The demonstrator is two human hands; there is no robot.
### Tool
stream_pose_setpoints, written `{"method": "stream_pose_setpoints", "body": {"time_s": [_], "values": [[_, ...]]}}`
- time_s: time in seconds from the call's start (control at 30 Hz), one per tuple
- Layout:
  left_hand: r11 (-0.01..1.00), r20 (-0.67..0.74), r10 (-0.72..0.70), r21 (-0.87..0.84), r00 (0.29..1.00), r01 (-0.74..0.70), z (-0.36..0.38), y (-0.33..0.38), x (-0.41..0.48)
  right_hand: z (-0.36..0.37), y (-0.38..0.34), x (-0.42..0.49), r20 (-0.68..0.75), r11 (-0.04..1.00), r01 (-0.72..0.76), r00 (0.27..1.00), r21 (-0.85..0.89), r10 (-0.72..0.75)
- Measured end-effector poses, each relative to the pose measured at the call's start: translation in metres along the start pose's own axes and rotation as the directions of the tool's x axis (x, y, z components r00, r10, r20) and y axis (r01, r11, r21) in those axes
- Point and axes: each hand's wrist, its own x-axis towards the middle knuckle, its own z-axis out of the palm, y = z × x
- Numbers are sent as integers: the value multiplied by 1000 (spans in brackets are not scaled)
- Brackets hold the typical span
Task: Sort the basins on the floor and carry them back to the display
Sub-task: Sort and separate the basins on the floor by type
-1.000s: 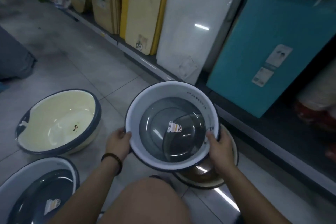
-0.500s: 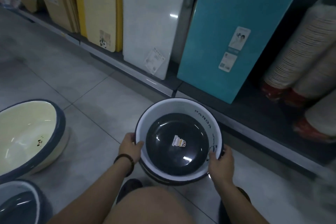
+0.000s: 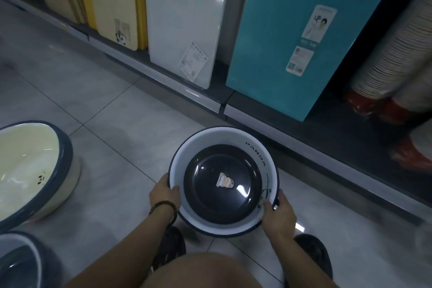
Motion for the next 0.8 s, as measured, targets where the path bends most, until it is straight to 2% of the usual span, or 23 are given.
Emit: {"method": "stream_pose_setpoints", "body": {"time_s": [0.13, 0.27, 0.3, 0.33, 0.4, 0.5, 0.6, 0.67, 0.73, 0.8], "values": [[997, 74, -28, 70, 997, 23, -3, 0, 6, 0, 2, 8, 47, 995, -28, 998, -95, 33], [995, 222, -96, 23, 970, 93, -20, -1, 5, 5, -20, 11, 88, 954, -174, 976, -244, 200], [993, 249, -118, 10, 961, 119, -30, -4, 4, 6, -31, 10, 79, 940, -174, 976, -294, 205], [990, 265, -134, 1, 955, 139, -41, -9, 2, 6, -46, 8, 88, 937, -122, 983, -328, 159], [991, 285, -115, -35, 952, 130, -70, -23, -7, 2, -88, 3, 236, 939, 87, 972, -332, -7], [988, 320, -89, -91, 943, 124, -129, -51, -39, -9, -178, -30, 529, 902, 370, 823, -221, -208], [993, 285, -81, -61, 955, 103, -193, -96, -80, -26, -270, -92, 772, 809, 572, 573, -136, -275], [987, 233, -104, -93, 967, 129, -229, -136, -110, -36, -320, -139, 851, 705, 691, 459, -161, -256], [980, 172, -133, -123, 976, 155, -259, -174, -142, -38, -353, -184, 887, 637, 754, 393, -161, -241], [958, 141, -206, -175, 968, 229, -278, -218, -177, -23, -365, -233, 905, 619, 774, 350, -136, -240]]}}
